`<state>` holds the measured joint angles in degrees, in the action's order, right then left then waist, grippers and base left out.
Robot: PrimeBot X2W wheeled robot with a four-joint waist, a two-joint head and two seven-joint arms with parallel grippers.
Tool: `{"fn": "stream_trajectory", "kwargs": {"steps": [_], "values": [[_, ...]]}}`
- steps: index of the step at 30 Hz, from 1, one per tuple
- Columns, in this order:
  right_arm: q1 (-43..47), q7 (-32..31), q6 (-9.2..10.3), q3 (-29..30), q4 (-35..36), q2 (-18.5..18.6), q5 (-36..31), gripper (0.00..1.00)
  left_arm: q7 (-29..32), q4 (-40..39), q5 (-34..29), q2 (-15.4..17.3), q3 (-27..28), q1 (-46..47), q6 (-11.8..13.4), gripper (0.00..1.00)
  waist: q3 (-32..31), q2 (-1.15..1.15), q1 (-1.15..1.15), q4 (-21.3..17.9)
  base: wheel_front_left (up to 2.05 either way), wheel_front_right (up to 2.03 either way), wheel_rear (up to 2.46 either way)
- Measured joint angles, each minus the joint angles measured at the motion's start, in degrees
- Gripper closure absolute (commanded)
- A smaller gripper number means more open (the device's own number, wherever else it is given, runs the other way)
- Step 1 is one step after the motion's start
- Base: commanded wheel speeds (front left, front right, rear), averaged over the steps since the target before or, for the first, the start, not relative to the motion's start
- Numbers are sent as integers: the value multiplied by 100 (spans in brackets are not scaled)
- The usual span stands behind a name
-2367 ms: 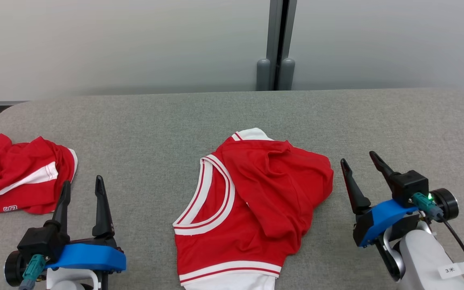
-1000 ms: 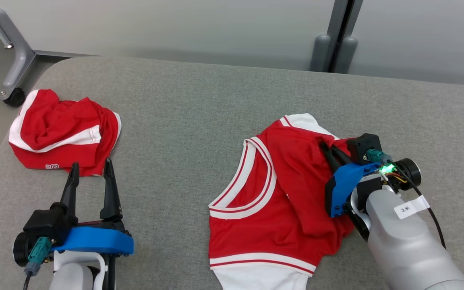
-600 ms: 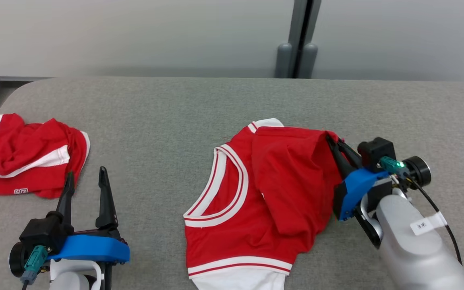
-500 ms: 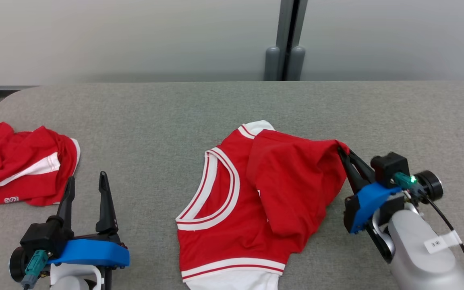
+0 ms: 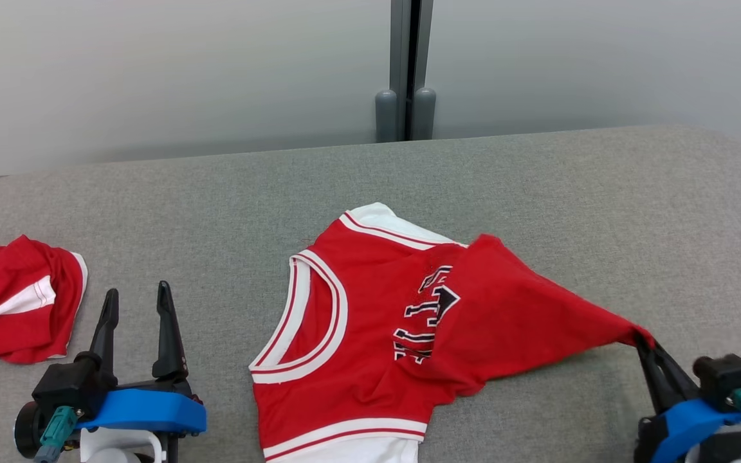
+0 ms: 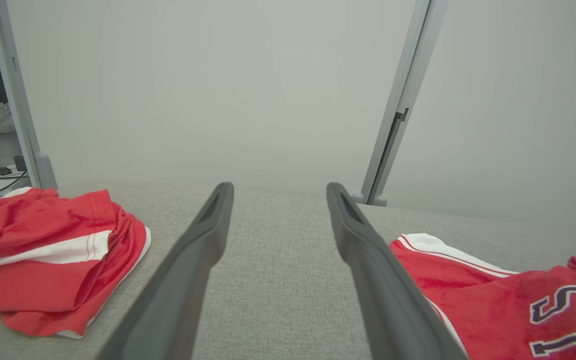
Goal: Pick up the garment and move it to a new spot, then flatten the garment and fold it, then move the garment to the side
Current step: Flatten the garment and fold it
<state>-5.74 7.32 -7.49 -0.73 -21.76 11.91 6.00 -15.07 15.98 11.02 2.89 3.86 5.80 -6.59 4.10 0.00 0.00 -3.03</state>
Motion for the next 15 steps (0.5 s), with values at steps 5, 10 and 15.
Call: {"fn": "stream_trajectory", "kwargs": {"steps": [5,10,15], "values": [[610,-463,0,407,471,-2,57,100,0,0,-2,1,-16,-32,0,0,-23,0,0,-9,0,0,0],[766,-628,0,557,875,-1,102,0,0,0,-9,1,-25,-81,0,0,-49,0,0,-17,0,0,0],[767,-630,0,691,1267,3,62,0,0,13,-45,1,-48,-81,0,0,-101,0,0,36,0,0,0]]}}
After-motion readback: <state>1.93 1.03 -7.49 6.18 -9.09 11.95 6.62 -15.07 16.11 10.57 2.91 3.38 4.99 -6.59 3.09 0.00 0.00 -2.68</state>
